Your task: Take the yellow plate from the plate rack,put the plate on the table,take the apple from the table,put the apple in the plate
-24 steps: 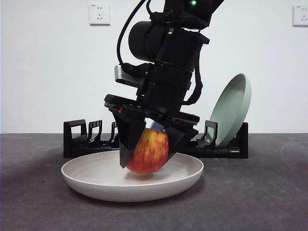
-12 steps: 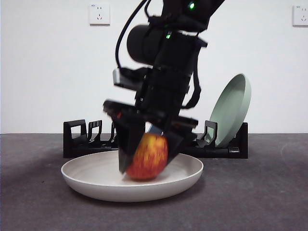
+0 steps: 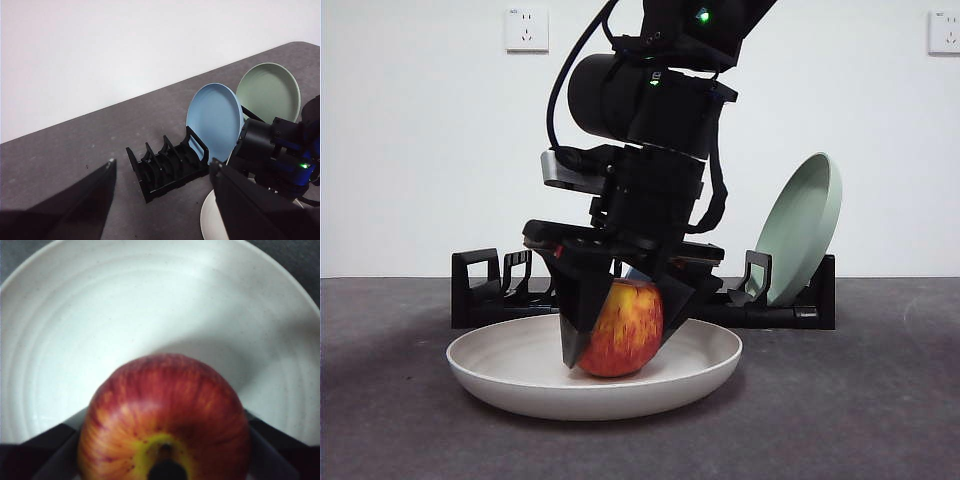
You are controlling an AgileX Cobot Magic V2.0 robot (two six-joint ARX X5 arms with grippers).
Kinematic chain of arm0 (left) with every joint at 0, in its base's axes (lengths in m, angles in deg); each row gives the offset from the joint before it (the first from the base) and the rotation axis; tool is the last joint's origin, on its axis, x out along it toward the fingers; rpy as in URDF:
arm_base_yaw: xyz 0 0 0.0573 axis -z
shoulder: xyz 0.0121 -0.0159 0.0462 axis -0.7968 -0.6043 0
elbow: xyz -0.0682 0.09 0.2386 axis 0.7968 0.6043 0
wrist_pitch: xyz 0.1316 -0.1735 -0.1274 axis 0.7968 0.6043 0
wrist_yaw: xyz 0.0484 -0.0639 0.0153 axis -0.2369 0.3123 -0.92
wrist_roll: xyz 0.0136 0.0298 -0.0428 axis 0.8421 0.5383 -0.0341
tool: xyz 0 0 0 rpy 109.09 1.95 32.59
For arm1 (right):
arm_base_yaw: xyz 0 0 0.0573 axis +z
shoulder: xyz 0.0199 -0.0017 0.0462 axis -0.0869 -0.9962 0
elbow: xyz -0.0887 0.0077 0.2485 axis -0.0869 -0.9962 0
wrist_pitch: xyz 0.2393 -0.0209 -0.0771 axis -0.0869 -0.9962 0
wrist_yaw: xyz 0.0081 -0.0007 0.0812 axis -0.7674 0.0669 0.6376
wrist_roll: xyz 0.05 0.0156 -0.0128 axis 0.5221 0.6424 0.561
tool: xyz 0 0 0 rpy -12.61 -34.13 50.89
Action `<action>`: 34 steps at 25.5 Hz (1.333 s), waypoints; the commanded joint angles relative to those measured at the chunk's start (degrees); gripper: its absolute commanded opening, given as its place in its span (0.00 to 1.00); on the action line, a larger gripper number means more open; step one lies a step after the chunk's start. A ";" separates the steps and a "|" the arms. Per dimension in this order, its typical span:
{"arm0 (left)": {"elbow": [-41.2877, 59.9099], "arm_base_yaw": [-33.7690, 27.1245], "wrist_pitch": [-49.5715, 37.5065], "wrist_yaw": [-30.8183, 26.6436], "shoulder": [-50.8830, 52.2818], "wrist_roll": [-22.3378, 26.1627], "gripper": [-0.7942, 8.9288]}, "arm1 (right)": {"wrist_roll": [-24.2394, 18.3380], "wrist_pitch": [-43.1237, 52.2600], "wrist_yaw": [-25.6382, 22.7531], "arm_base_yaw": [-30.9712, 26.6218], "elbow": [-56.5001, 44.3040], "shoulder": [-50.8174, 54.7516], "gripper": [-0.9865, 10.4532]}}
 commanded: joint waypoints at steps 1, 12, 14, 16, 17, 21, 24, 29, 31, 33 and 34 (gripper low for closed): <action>0.20 0.04 -0.02 -0.04 0.11 -0.42 0.40 | 0.00 -0.37 0.26 0.48 -0.42 -1.27 0.56; 0.20 0.00 -2.47 -0.07 -2.36 -0.31 0.40 | -0.17 -1.05 0.02 0.28 -0.37 9.44 0.55; 0.20 0.00 -4.09 -0.04 -3.43 0.28 0.40 | -0.35 -1.09 -0.04 0.15 -0.37 12.79 0.55; 0.20 -0.02 -5.99 0.07 -5.03 1.31 0.40 | -1.46 -1.29 -0.28 -0.15 -0.37 16.81 0.55; 0.20 -0.02 -6.78 0.33 -5.77 2.47 0.40 | -2.21 -1.46 -1.01 -0.20 -0.37 18.60 0.55; 0.20 -0.20 -10.51 0.70 -9.18 9.09 0.40 | -4.87 -2.99 -1.44 -1.33 -0.37 26.75 0.54; 0.20 -1.27 -12.48 2.84 -11.30 13.60 0.33 | -5.95 -4.44 -1.44 -2.69 -0.37 32.57 0.39; 0.20 -5.18 -12.92 10.95 -13.64 15.58 0.07 | -8.15 -7.41 -1.49 -5.77 -0.37 41.38 0.11; 0.20 -8.04 -12.74 14.38 -14.51 15.76 0.07 | -8.20 -9.38 -1.46 -8.11 -0.37 45.22 0.08; 0.20 -12.46 -11.85 20.55 -14.91 16.00 0.07 | -8.24 -12.13 -1.44 -11.30 -0.37 48.81 0.08; 0.20 -15.06 -11.06 23.63 -14.91 16.02 0.07 | -8.76 -13.60 -1.44 -12.98 -0.39 50.10 0.08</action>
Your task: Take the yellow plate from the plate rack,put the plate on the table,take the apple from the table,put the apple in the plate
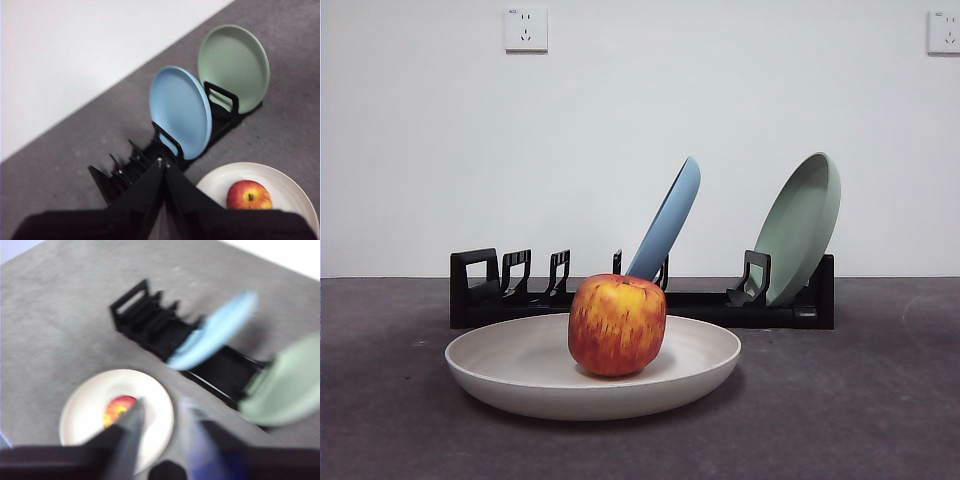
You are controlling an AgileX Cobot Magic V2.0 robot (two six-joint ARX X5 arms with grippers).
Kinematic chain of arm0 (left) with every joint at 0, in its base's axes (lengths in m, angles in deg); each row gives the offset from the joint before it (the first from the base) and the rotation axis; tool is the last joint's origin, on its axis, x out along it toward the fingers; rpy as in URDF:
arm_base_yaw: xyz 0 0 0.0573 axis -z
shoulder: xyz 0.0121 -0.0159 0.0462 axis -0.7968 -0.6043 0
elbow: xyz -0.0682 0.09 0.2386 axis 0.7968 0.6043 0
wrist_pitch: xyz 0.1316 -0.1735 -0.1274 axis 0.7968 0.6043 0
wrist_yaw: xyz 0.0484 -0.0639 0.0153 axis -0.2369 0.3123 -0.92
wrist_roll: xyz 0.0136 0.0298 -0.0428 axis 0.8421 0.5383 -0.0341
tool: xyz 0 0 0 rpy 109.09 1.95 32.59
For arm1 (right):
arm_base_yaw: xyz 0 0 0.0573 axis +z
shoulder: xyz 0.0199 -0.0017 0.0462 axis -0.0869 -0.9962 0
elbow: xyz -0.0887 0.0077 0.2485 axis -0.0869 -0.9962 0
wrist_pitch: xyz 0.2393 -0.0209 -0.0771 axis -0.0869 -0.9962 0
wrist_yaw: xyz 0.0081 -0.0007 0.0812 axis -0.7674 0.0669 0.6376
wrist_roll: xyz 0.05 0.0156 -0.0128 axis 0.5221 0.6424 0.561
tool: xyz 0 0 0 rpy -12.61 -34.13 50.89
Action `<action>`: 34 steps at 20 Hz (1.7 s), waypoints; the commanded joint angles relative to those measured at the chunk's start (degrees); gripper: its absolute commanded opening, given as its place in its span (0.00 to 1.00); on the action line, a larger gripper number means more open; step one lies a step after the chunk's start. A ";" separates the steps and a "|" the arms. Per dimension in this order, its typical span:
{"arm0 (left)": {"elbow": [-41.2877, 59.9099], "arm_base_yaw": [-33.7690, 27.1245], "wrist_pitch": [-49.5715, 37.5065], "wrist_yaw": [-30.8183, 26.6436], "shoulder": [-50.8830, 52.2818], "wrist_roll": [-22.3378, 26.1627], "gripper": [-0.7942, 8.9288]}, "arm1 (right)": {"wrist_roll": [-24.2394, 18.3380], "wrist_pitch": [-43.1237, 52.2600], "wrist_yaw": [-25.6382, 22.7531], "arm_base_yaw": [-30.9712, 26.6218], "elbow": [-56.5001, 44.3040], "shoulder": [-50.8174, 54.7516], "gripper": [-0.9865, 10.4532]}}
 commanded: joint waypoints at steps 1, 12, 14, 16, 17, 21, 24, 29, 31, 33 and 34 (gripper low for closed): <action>0.20 -6.05 1.40 6.29 0.13 0.87 0.07 | -1.81 -2.78 -0.07 -3.65 -0.31 2.29 0.08; 3.39 -24.17 1.81 21.90 3.15 -3.30 0.07 | 2.27 2.80 7.74 -15.39 -15.34 13.97 0.08; 8.13 -24.17 -1.05 21.40 7.23 -5.09 0.07 | 4.22 7.13 7.72 -15.39 -21.31 16.94 0.08; 14.69 -24.17 -4.15 20.94 12.37 -7.67 0.07 | 6.10 10.75 7.67 -15.39 -27.10 19.56 0.08; 18.23 -24.17 -5.60 20.79 15.30 -9.42 0.07 | 7.02 11.65 7.67 -15.39 -29.48 20.63 0.08; 30.97 -24.00 -10.38 22.62 23.65 -15.58 0.07 | 8.81 13.00 8.00 -14.34 -37.46 23.67 0.08; 33.62 -24.00 -9.42 22.99 24.17 -15.76 0.07 | 9.01 13.68 7.91 -13.46 -40.04 24.11 0.08; 33.62 -24.00 -6.27 22.88 23.80 -16.61 0.08 | 9.68 13.84 7.78 -13.66 -40.02 24.17 0.09; 33.62 -24.00 -6.27 22.91 23.80 -16.59 0.08 | 9.66 13.84 7.76 -13.66 -40.00 24.15 0.09; 33.62 -24.00 -6.27 22.88 23.80 -16.61 0.08 | 9.66 13.84 7.74 -13.66 -40.02 24.15 0.09; 33.62 -24.00 -6.27 22.88 23.80 -16.61 0.08 | 9.66 13.84 7.74 -13.66 -40.00 24.15 0.09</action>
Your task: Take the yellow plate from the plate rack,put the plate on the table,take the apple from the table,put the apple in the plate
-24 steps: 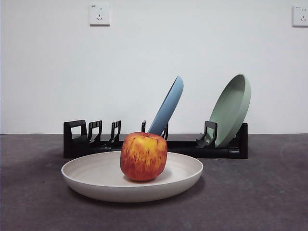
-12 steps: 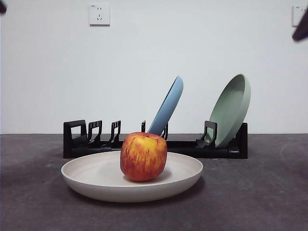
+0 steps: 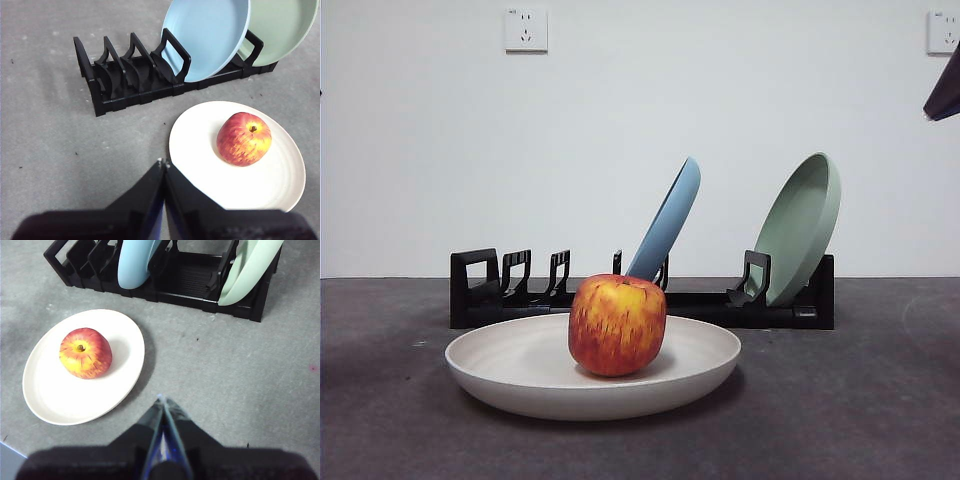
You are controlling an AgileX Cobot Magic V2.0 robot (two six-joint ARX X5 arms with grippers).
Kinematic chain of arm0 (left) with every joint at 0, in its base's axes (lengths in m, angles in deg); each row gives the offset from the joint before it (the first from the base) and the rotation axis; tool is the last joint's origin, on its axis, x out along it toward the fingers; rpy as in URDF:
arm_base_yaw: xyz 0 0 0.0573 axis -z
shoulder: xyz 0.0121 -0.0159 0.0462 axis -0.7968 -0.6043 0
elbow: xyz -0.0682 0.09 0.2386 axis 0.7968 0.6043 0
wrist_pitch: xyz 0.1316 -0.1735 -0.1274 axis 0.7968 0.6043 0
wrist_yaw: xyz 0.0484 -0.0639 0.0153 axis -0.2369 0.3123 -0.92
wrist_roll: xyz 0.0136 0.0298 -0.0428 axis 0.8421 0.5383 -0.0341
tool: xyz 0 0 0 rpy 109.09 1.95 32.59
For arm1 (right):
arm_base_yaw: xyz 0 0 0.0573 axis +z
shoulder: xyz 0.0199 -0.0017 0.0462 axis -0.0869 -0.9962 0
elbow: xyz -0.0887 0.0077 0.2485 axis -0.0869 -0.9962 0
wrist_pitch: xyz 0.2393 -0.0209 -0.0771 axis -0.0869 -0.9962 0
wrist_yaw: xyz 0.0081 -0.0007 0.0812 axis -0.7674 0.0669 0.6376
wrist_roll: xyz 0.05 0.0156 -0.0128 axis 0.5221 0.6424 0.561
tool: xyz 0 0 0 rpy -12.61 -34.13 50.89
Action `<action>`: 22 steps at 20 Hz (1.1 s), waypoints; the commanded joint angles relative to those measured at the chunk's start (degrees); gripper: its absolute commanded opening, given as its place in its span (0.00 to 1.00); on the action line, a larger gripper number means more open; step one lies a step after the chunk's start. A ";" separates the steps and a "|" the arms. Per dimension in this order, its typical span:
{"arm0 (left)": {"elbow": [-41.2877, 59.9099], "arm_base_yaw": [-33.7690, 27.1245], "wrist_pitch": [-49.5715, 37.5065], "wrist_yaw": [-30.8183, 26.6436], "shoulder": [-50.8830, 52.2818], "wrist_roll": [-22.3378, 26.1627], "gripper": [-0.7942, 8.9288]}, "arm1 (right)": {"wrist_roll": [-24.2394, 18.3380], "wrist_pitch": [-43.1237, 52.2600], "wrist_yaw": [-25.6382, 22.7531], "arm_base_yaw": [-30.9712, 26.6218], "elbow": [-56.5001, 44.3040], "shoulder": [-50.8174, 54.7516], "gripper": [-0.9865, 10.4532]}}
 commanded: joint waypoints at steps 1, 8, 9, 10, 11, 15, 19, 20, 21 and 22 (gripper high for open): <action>0.24 0.00 -0.15 0.11 0.07 -0.39 0.08 | 0.37 0.28 -0.13 0.02 -0.26 0.17 0.09; 0.28 -5.18 0.04 0.07 8.52 5.84 0.08 | 0.37 0.26 -0.17 0.02 -0.26 0.15 0.09; 0.37 -7.41 -0.42 0.07 10.36 6.75 0.08 | 0.37 0.26 -0.15 0.02 -0.26 0.15 0.09; 0.66 -9.44 -1.42 0.11 11.80 7.69 0.08 | 0.37 0.26 -0.15 0.02 -0.26 0.15 0.09; 1.40 -11.78 -3.10 0.13 13.55 8.87 0.08 | 0.37 0.26 -0.15 0.02 -0.26 0.15 0.09; 7.74 -17.79 -10.14 0.31 18.16 11.80 0.08 | 0.37 0.26 -0.15 0.02 -0.26 0.15 0.09; 17.05 -20.61 -16.85 0.33 20.92 11.91 0.08 | 0.37 0.26 -0.17 0.02 -0.26 0.15 0.09; 19.87 -21.11 -18.60 0.35 21.73 11.91 0.08 | 0.37 0.26 -0.15 0.02 -0.26 0.15 0.09; 21.73 -21.42 -19.08 0.33 22.71 11.89 0.08 | 0.37 0.26 -0.15 0.02 -0.26 0.15 0.09; 23.54 -21.64 -19.04 0.31 23.98 11.89 0.08 | 0.37 0.26 -0.15 0.02 -0.26 0.15 0.09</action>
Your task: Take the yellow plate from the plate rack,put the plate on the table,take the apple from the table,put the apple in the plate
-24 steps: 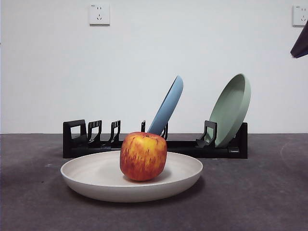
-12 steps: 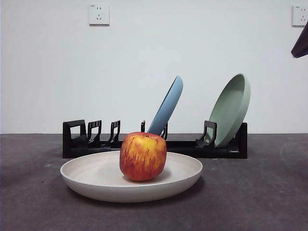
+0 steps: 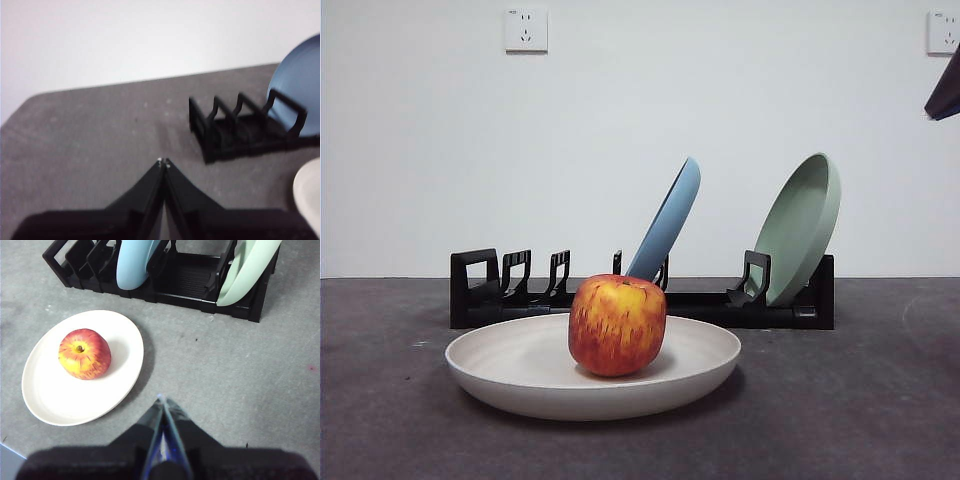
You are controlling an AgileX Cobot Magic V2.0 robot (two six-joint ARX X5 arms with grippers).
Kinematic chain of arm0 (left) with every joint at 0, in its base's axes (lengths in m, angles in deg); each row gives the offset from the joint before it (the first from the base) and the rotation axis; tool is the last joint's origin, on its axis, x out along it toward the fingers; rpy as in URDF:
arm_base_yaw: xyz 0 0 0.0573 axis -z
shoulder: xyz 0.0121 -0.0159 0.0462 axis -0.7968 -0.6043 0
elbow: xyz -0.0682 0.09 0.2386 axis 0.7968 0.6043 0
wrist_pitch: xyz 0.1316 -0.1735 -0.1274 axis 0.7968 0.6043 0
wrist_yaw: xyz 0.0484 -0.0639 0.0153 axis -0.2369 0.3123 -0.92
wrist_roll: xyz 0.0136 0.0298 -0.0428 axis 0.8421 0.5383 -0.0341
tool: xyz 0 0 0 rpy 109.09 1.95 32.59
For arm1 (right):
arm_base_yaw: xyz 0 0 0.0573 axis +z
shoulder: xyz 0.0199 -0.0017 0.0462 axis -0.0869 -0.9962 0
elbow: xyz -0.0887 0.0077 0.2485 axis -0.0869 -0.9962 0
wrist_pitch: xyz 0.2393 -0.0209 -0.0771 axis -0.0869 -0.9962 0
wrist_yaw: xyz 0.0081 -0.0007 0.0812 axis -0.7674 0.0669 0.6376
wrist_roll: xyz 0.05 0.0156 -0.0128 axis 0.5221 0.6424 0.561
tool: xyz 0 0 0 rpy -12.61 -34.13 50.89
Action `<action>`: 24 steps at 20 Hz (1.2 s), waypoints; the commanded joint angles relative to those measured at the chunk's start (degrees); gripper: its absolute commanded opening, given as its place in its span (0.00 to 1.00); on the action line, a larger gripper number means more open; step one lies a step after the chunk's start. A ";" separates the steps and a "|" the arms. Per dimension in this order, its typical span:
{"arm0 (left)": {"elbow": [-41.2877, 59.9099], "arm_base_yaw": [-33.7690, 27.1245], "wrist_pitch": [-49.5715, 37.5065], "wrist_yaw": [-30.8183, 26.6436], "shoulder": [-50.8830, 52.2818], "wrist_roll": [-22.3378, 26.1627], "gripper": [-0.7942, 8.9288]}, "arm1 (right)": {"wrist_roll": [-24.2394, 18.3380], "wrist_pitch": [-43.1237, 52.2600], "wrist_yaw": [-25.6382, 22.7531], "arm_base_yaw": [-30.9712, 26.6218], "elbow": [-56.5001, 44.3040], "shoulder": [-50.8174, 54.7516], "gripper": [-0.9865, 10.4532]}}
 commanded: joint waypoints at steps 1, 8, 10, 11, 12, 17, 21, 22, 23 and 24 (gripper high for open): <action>4.13 -0.61 -0.72 0.20 2.95 0.57 0.08 | 0.37 0.26 -0.15 0.02 -0.26 0.07 0.09; 10.10 -1.86 -0.66 0.37 7.78 -0.35 0.08 | 0.37 0.28 -0.15 0.02 -0.26 0.07 0.09; 10.97 -2.23 -0.52 0.37 7.78 -1.81 0.08 | 0.37 0.26 -0.17 0.02 -0.26 0.07 0.09; 11.26 -2.23 -0.02 0.28 7.78 -2.56 0.08 | 0.37 0.26 -0.15 0.02 -0.26 0.07 0.09; 11.26 -2.21 -0.13 0.37 7.78 -2.60 0.08 | 0.37 0.26 -0.15 0.02 -0.26 0.07 0.09; 11.26 -2.21 -0.31 0.31 7.76 -3.93 0.08 | 0.37 0.26 -0.17 0.02 -0.26 0.07 0.09; 11.26 -2.21 -0.31 0.28 7.76 -3.93 0.08 | 0.37 0.26 -0.15 0.02 -0.26 0.07 0.09; 11.26 -2.21 -0.31 0.28 7.76 -3.93 0.08 | 0.37 0.26 -0.17 0.02 -0.26 0.07 0.09; 11.26 -2.21 -0.31 0.28 7.76 -3.93 0.08 | 0.37 0.26 -0.17 0.02 -0.26 0.07 0.09; 11.26 -2.19 -0.31 0.28 7.76 -3.93 0.08 | 0.37 0.26 -0.15 0.02 -0.26 0.07 0.09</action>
